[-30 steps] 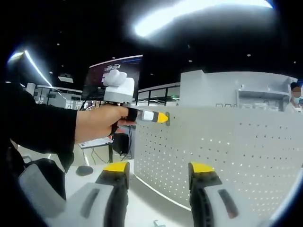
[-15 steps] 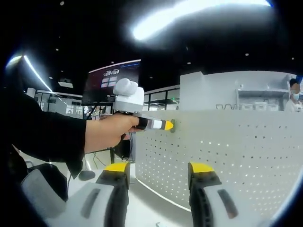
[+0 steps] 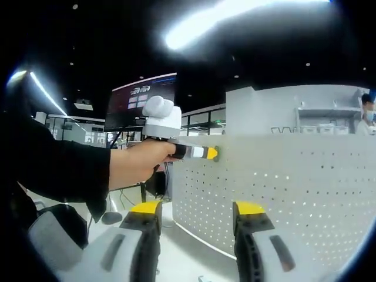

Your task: Insert the hook assembly into the mounting plate slot until the hook locks in place.

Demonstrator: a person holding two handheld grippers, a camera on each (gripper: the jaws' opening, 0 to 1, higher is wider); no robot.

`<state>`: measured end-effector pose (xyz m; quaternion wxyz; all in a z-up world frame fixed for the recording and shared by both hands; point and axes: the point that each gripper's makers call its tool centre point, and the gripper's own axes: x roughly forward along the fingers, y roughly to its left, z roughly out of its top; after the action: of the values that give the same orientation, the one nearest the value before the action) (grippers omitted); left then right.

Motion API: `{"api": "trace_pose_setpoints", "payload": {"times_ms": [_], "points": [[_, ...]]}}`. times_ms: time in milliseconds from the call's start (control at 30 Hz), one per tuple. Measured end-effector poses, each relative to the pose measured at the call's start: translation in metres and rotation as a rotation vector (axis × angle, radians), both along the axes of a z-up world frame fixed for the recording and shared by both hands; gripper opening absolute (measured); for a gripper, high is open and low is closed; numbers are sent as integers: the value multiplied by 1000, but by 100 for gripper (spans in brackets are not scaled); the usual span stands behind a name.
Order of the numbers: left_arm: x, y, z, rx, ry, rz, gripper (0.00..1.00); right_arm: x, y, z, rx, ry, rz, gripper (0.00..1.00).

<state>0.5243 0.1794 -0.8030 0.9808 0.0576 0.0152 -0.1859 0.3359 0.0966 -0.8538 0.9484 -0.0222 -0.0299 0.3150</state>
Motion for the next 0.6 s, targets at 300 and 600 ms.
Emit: {"api": "trace_pose_setpoints", "payload": {"times_ms": [300,600], "points": [[4,-5,-2,2,0,-9,3,2,-1,-3,-1,9,-4,46],[3,-9,-1,223,-94,21,4,3,-1,-7,-9,22,-2,45]]}}
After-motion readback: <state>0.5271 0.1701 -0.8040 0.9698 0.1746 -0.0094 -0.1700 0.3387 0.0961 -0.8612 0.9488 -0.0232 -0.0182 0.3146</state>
